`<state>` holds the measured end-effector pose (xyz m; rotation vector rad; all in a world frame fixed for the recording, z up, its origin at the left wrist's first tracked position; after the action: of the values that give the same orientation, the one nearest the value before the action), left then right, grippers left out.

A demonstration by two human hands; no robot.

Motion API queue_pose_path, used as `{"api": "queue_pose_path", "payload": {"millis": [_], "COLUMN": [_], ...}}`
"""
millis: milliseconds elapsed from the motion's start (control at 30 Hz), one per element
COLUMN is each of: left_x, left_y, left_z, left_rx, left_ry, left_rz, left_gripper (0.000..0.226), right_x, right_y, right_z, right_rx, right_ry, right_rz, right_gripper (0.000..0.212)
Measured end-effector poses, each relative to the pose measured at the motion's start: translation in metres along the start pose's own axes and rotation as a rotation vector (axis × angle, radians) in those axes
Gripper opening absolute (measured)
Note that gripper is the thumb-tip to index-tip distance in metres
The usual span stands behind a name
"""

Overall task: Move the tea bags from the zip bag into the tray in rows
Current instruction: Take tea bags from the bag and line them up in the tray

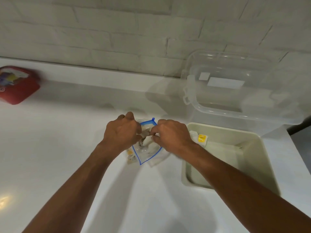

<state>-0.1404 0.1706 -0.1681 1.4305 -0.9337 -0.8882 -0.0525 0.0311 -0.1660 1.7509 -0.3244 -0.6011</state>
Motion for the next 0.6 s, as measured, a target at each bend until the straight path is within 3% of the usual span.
{"api": "queue_pose_path", "payload": {"millis": [200,333,600], "left_x": [0.008,0.017,0.016], "left_y": [-0.003,-0.009,0.009], "left_z": [-0.001,-0.002,-0.002], "left_rx": [0.000,0.063,0.256], "left_ry": [-0.009,-0.040,-0.087], "left_rz": [-0.068,-0.122,0.194], "left_gripper": [0.040,0.030,0.013], "right_x": [0.014,0.024,0.030], "right_y": [0.018,0.019,0.026], "right_z": [0.010,0.012,0.019], "right_rx": [0.014,0.013,0.001], "right_ry": [-0.189,-0.301,-0.418], "right_rz": [-0.254,-0.497,-0.770], "right_gripper": [0.015,0.009,0.019]}}
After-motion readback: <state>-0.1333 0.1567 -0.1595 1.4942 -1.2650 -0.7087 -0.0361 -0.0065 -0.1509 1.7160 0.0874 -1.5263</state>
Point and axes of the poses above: each hand's wrist, its own z-axis away from the middle knuckle, its own y-axis out of the back of the hand, x = y × z, the point moved 2 cm from there along -z, towards the middle knuckle, and after that the axes turned 11 degrees about x, right-handed, at the moved point
